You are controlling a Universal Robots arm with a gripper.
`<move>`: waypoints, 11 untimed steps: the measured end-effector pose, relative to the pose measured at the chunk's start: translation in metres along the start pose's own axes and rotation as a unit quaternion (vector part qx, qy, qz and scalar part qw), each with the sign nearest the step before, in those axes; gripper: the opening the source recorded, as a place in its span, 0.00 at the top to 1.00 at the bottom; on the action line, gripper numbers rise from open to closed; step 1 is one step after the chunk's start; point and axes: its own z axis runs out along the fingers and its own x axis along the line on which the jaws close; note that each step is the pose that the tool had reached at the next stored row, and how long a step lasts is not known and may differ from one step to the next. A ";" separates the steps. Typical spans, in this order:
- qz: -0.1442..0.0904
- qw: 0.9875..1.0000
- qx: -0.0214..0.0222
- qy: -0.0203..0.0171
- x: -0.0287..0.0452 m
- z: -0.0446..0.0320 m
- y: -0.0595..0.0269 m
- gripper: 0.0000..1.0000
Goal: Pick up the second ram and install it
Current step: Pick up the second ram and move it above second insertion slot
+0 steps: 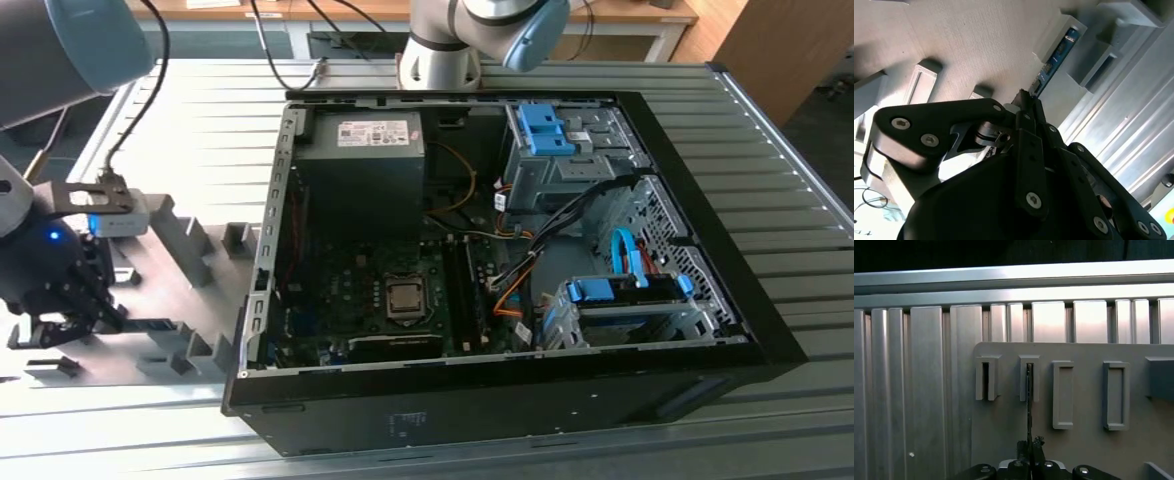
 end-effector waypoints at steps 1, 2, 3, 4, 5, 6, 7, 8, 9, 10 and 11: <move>0.000 1.000 0.000 0.000 0.0001 -0.0025 -0.0001 0.86; 0.000 1.000 0.000 0.000 0.0001 -0.0052 -0.0002 0.86; 0.000 1.000 0.000 0.000 0.0001 -0.0078 -0.0002 0.86; 0.000 1.000 0.000 0.000 0.0002 -0.0103 -0.0003 0.86; 0.000 1.000 0.000 0.000 0.0002 -0.0128 -0.0004 0.86; 0.000 1.000 0.000 0.000 0.0003 -0.0150 -0.0004 0.86; 0.000 1.000 0.000 0.000 0.0003 -0.0168 -0.0005 0.86; 0.000 1.000 0.000 0.000 0.0004 -0.0185 -0.0006 0.86; 0.000 1.000 0.000 0.000 0.0004 -0.0199 -0.0006 0.86; 0.000 1.000 0.000 0.000 0.0004 -0.0212 -0.0006 0.86; 0.000 1.000 0.000 0.000 0.0004 -0.0224 -0.0007 0.86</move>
